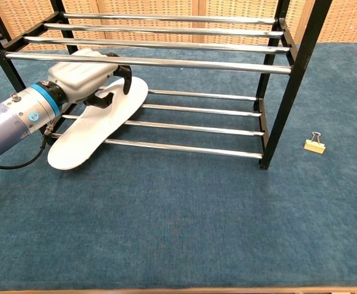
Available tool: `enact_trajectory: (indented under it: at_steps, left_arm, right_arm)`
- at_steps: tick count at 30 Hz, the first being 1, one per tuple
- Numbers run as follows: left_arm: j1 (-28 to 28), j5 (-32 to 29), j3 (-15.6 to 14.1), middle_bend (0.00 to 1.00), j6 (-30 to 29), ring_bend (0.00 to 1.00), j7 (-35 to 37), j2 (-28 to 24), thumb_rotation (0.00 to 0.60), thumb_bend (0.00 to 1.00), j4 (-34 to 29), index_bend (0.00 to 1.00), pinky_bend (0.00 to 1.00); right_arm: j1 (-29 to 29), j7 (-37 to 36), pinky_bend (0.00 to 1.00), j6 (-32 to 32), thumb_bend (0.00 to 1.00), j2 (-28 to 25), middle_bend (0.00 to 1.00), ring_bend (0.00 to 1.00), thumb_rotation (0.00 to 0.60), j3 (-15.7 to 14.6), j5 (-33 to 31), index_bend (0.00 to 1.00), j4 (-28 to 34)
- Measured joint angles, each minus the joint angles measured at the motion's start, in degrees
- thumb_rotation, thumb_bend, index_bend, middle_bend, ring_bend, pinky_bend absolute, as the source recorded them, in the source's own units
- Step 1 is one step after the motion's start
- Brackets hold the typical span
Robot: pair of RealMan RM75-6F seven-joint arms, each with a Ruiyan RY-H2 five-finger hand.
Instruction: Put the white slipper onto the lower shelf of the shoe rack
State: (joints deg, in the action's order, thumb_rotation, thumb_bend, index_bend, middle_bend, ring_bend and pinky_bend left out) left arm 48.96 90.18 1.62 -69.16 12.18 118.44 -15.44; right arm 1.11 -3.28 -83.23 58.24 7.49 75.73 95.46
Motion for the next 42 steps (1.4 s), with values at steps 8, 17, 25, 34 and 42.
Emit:
enact_trajectory:
  at_steps: [8,17,25,34,42]
  left_arm:
    - [-0.81,-0.68,0.12,0.22,1.5,0.12,-1.1,-0.97,0.6,0.58,-2.26,0.4,0.27]
    - [-1.23,-1.24,0.44,0.13,2.2,0.05,-1.45,-2.81,0.6,0.51,-5.36,0.32,0.25]
    - [-1.89,-1.3,0.55,0.08,1.36,0.01,-2.28,-4.71,0.6,0.51,-8.99,0.27,0.25]
    - [-2.38,-2.19,1.05,0.0,3.29,0.0,-5.88,-7.27,0.6,0.51,-15.14,0.09,0.22]
    - [-2.7,-3.11,2.05,0.0,3.96,0.0,-8.77,-9.75,0.6,0.5,-22.45,0.08,0.21]
  right_arm:
    - [-0.23,-0.21,0.0,-0.45,0.06,-0.26,0.0,0.0,0.6,-0.1,0.33,0.0,0.45]
    - [-0.46,-0.52,0.0,-0.78,0.06,-0.52,0.0,0.0,0.6,-0.25,0.74,0.0,0.74]
    - [-0.55,-0.63,0.0,-0.99,0.06,-0.65,0.0,0.0,0.6,-0.29,0.94,0.0,1.02]
    - [-0.59,-0.39,0.0,-1.16,0.06,-0.69,0.0,0.0,0.6,-0.37,1.12,0.0,1.29]
    - [-0.66,-0.27,0.0,-1.18,0.06,-0.73,0.0,0.0,0.6,-0.47,1.15,0.0,1.4]
